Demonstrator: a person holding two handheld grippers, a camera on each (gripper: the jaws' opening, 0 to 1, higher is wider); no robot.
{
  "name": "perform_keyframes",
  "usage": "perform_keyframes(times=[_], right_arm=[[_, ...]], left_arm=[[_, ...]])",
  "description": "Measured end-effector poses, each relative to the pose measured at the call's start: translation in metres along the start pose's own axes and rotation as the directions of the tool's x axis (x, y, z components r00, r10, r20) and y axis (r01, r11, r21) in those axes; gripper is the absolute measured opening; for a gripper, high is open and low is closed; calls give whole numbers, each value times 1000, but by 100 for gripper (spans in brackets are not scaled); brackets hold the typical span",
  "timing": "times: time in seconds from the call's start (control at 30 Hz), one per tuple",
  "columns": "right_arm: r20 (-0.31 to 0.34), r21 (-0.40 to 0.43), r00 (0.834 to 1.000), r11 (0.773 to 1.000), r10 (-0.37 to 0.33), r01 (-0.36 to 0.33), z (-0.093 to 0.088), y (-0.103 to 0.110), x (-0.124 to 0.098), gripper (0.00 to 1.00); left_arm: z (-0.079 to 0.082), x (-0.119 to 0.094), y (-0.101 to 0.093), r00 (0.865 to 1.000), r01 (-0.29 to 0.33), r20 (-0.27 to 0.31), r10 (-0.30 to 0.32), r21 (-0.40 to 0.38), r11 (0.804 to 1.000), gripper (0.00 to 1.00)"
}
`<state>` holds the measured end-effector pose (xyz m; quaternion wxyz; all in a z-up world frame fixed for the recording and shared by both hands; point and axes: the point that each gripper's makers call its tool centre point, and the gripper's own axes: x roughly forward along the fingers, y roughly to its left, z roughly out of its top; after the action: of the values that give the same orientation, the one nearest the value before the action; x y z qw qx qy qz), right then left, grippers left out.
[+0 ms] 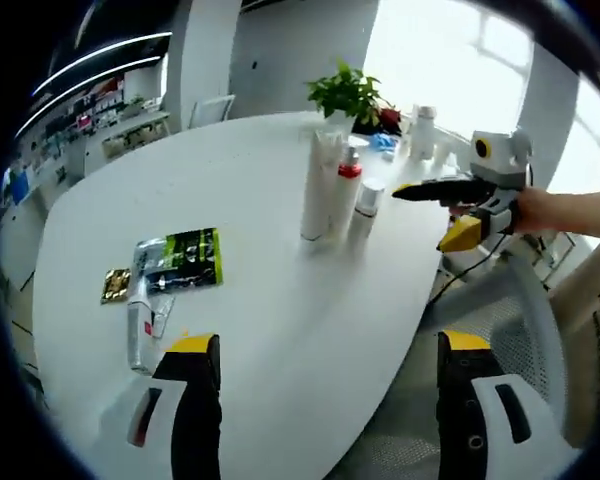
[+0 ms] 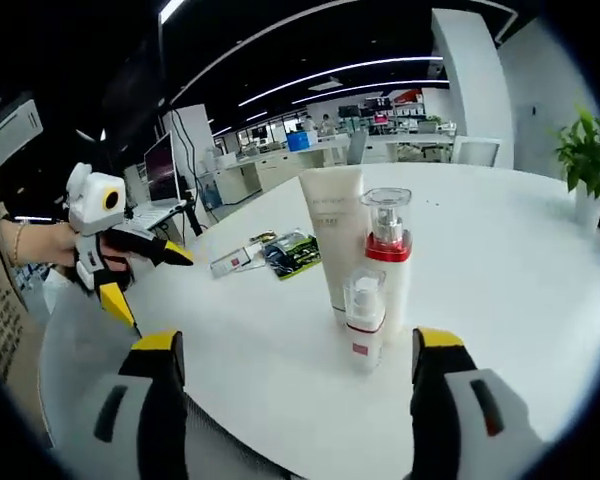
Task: Arrange the skincare products in the storage area until every visible bottle or jar stands upright without overlapping.
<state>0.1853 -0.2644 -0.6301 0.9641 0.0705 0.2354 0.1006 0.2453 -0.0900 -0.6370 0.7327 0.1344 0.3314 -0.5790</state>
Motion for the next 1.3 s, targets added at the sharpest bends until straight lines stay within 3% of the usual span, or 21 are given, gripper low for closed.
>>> perform_keyframes(times=[0.3, 0.6, 0.87, 1.3], right_arm=[[-21, 28, 999, 999, -34, 34, -7, 13, 0, 100], [-8, 34, 996, 996, -84, 84, -6, 13, -5, 100], [-6, 49, 995, 994, -101, 101, -9, 11, -6, 100], [-25, 61, 993, 992, -111, 112, -14, 6, -7, 100]], left_arm=[[-25, -41, 34, 993, -108, 29, 112, -104, 989, 97], [-44, -60, 45, 988, -149, 27, 155, -147, 978, 97], [-57, -62, 45, 987, -156, 5, 159, -173, 972, 97], [-53, -56, 49, 989, -147, -6, 148, -160, 976, 97]])
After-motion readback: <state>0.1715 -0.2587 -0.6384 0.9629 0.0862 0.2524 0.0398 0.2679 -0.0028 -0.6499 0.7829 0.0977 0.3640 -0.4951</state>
